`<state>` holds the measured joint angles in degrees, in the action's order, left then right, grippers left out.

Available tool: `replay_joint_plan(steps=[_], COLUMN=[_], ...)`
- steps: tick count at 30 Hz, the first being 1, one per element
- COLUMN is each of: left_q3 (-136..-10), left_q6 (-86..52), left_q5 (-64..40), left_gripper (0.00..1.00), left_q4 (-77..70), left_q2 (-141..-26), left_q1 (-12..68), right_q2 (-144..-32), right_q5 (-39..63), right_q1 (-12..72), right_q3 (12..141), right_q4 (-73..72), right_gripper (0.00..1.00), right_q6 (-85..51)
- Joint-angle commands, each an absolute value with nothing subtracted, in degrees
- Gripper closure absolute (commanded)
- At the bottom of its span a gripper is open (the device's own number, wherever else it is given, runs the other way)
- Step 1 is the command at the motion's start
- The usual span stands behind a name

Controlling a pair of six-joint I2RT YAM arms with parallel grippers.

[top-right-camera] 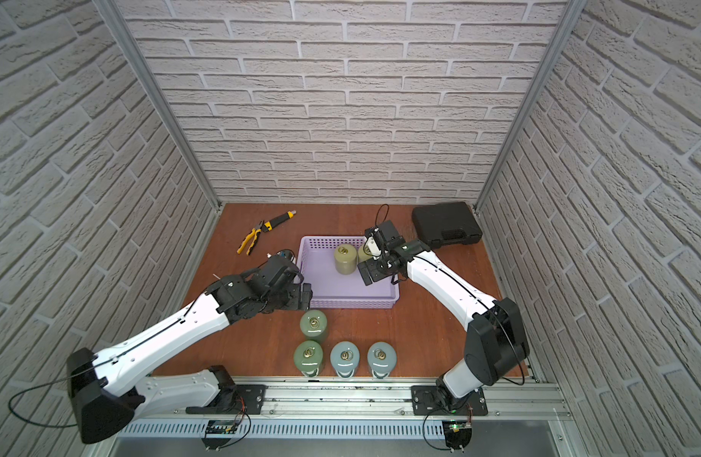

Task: Take the tea canister out of the basket
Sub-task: Pick up the tea canister from the basket.

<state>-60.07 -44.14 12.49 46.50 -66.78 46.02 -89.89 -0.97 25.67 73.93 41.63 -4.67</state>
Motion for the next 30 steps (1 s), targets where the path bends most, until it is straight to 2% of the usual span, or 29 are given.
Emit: replay_joint_plan(steps=[1,30], left_q3=[-59.0,-59.9], left_q6=[-42.7,-37.4], left_q5=[13.7,11.2], left_gripper=[0.02,0.02], left_q4=[44.8,43.2], left_q2=[-65.3,-68.5], left_q1=[45.1,36.8], right_q2=[-91.7,-109.4], right_q5=[-0.9,-1.0], right_q1=[25.0,21.7], right_q3=[76.2,87.7], right_q4=[38.8,35.3], right_gripper=[0.01,0.01], right_q6=[-3.8,-3.4])
